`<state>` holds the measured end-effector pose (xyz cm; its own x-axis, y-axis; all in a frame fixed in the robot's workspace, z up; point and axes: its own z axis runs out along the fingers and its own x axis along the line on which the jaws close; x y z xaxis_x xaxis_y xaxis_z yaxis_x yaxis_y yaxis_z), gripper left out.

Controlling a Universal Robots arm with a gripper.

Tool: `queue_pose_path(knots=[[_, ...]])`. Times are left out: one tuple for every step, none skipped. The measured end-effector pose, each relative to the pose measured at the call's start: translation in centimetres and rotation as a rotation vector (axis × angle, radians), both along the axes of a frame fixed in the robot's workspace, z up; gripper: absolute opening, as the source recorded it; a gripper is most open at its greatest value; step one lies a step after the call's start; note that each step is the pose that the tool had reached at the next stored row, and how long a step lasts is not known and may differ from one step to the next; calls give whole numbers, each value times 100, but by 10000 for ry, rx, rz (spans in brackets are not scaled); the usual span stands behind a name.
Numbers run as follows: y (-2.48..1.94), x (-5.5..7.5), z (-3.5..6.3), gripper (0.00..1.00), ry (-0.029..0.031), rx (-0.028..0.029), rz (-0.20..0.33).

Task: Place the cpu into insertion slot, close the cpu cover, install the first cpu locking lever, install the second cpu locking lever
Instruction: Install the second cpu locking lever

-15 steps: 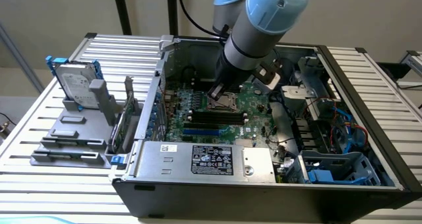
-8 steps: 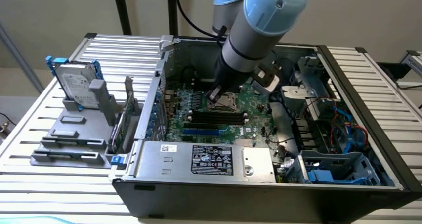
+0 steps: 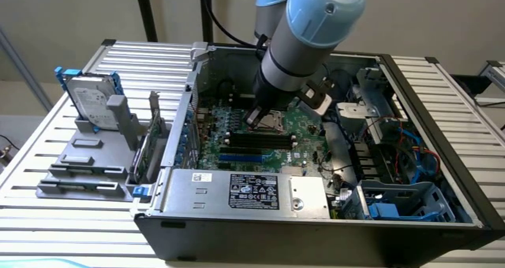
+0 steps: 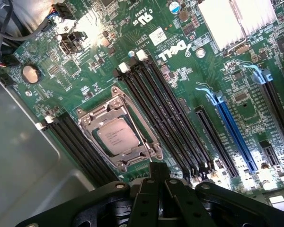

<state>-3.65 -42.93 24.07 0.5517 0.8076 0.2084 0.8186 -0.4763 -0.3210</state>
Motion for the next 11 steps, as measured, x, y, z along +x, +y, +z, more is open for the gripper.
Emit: queue_pose_path(knots=[[0,-4,-1,11,0,-1,1],[0,-10,-3,11,0,0,2],[0,-15,-7,11,-1,0,3],[-1,-22,-12,11,-6,1,4],[0,-29,-18,11,-14,0,5],[0,-36,-25,11,-25,0,6],[3,-40,-31,11,-35,-1,6],[8,-45,-36,11,-47,-2,6],[13,-49,-43,11,-60,0,6],[18,-53,-49,11,-74,0,7],[22,-58,-56,11,-93,0,7]])
